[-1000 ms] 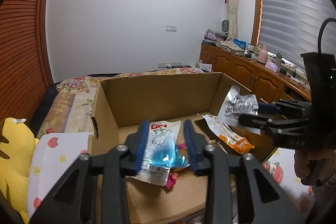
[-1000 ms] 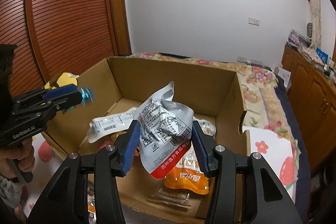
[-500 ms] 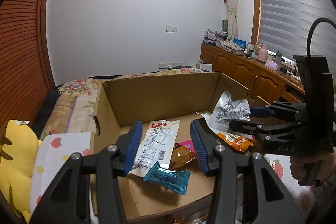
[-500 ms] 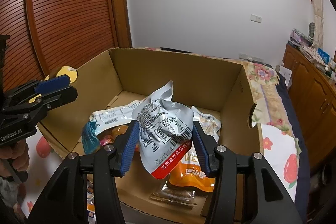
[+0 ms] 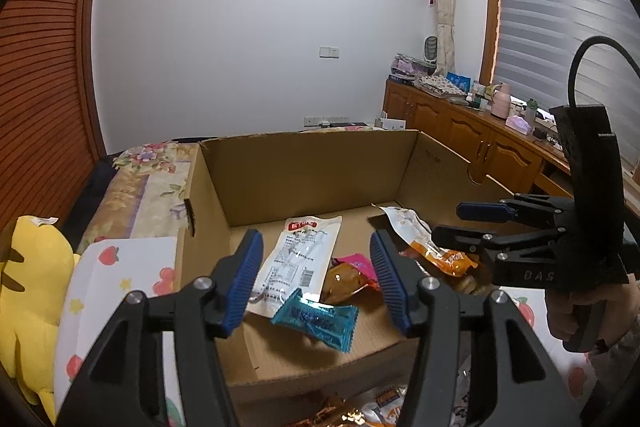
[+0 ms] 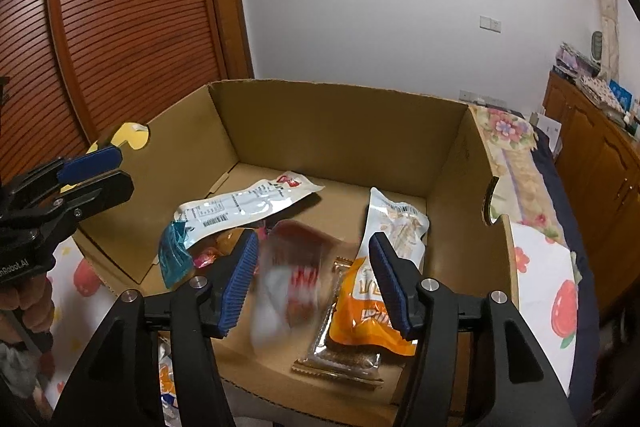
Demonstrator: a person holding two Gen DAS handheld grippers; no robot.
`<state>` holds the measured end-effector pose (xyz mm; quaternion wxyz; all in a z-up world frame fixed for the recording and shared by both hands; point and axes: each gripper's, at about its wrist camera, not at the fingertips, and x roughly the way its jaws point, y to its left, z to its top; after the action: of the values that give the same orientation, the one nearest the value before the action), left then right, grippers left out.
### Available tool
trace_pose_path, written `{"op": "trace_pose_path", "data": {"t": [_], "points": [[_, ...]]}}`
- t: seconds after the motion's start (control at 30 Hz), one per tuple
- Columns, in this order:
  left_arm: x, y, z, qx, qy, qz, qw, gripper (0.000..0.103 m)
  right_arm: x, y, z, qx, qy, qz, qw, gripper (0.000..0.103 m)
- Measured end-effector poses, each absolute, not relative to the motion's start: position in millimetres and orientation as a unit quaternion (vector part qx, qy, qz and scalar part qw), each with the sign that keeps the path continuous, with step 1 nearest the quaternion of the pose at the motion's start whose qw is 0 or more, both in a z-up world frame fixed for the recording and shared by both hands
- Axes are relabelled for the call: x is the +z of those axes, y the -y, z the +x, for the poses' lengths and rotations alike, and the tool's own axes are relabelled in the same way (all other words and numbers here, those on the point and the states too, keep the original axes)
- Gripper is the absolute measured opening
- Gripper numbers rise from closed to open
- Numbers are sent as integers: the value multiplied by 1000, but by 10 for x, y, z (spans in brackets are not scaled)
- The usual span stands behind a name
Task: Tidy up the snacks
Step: 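Move both tools back to the snacks in front of the box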
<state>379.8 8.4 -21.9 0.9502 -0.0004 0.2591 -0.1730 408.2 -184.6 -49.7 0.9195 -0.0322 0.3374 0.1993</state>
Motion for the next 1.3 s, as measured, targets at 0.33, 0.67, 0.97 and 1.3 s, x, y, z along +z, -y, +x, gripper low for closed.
{"op": "trace_pose_path", "data": {"t": [0.33, 0.67, 0.97, 1.3], "points": [[-119, -116, 3512, -169, -253, 12, 953, 59, -284, 1876, 3786, 193, -319, -29, 927, 62], [3, 0, 3071, -180, -237, 29, 954, 66, 110, 1921, 3166, 204, -283, -37, 937, 64], [-293, 77, 2754, -180, -252, 55, 949, 68, -170, 1921, 2763, 211, -306, -40, 928, 66], [-705, 75, 2591, -189, -300, 45, 934, 68, -834, 1930, 2717, 201, -372, -23, 906, 65]]}}
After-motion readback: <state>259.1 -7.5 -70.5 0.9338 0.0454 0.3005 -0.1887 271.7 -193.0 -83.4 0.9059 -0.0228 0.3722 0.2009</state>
